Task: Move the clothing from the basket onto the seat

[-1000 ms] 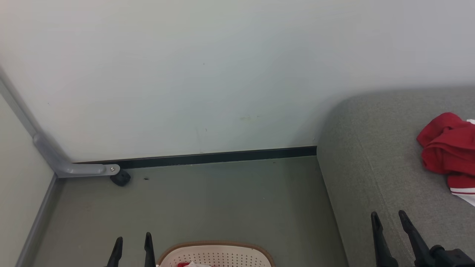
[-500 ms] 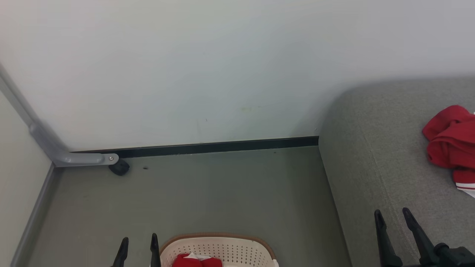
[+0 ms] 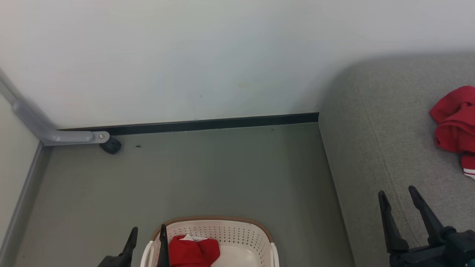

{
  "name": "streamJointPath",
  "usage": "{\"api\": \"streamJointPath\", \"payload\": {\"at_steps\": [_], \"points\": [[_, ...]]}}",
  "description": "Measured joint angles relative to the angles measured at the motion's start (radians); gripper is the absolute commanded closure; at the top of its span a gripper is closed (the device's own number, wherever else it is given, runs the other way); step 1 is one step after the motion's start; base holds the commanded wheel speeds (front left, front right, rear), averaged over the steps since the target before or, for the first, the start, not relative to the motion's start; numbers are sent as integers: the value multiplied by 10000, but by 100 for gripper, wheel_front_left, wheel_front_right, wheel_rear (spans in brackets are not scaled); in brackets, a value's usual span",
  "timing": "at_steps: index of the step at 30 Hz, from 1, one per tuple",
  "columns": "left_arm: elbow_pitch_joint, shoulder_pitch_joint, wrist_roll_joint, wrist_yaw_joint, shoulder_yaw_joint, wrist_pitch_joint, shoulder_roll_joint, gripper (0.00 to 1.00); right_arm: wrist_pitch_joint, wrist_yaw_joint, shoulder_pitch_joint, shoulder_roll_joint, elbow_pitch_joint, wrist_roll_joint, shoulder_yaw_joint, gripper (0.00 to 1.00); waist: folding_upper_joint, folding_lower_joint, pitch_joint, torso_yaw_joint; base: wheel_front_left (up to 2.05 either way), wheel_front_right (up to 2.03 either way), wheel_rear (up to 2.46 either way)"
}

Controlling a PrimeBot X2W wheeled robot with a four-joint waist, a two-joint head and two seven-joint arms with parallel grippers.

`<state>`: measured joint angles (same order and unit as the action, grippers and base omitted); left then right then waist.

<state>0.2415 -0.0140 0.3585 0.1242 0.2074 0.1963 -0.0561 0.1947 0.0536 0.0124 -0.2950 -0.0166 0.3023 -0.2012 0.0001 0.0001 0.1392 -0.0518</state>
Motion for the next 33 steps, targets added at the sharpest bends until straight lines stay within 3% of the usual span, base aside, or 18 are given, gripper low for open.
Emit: {"api": "streamJointPath", "payload": {"at_steps": [12,23,33], "points": [[1555,-1424,-161,0,993,-593,36,0,-194,2,715,-326,-1104,-65,238,0,0,1,1263,-261,0,0,0],[3430,-3166,-178,0,2514,-1576,77,0,-366,4,1877,-355,-2061,-115,391,0,1,1,2766,-655,0,0,0],[5108,-4723,-658,0,2788,-2468,104,0,-447,81,2726,-403,-2800,-303,552,0,1,1,4223,-1101,0,0,0]]}}
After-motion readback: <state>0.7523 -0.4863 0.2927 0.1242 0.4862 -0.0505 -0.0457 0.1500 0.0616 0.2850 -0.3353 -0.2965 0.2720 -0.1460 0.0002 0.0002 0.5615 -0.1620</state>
